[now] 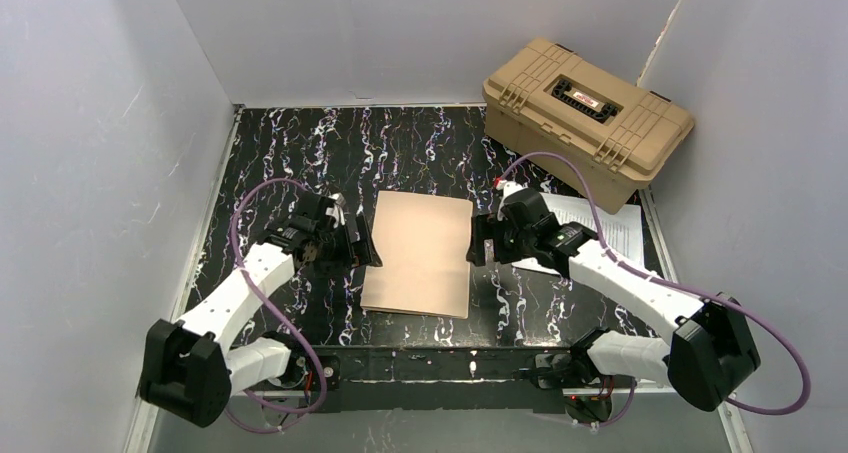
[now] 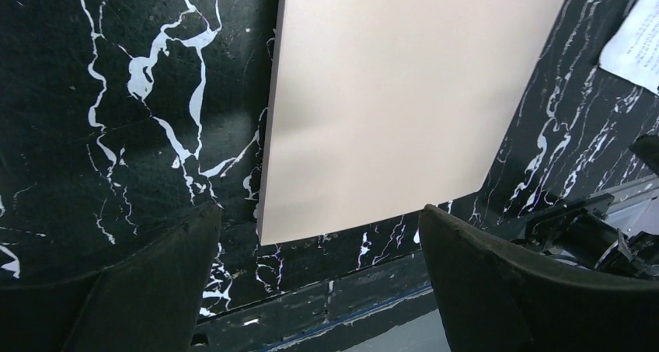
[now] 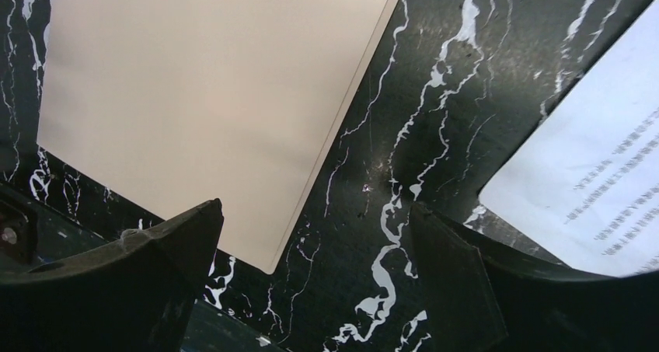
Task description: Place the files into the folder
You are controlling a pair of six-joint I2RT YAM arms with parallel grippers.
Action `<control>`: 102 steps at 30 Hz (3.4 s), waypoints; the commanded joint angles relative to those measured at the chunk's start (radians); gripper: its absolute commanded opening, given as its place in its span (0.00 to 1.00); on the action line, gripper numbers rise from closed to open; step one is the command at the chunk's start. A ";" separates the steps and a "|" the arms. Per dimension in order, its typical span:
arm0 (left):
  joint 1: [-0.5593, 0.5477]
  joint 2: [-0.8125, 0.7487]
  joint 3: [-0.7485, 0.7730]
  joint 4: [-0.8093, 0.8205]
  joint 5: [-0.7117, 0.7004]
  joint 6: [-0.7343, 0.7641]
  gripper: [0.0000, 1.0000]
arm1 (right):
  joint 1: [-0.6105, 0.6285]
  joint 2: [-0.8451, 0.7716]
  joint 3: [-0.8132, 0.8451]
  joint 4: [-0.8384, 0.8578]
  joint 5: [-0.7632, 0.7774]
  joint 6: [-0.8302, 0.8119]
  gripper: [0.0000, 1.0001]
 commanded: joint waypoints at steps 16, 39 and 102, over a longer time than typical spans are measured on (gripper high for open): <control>-0.030 0.200 -0.099 0.197 0.071 -0.082 0.98 | 0.006 0.106 -0.202 0.364 -0.144 0.238 0.99; -0.233 0.318 -0.140 0.415 0.137 -0.183 0.98 | 0.006 0.016 -0.345 0.408 -0.085 0.354 0.98; -0.181 -0.018 -0.520 0.419 -0.087 -0.453 0.24 | 0.006 -0.086 -0.272 0.313 -0.126 0.341 0.86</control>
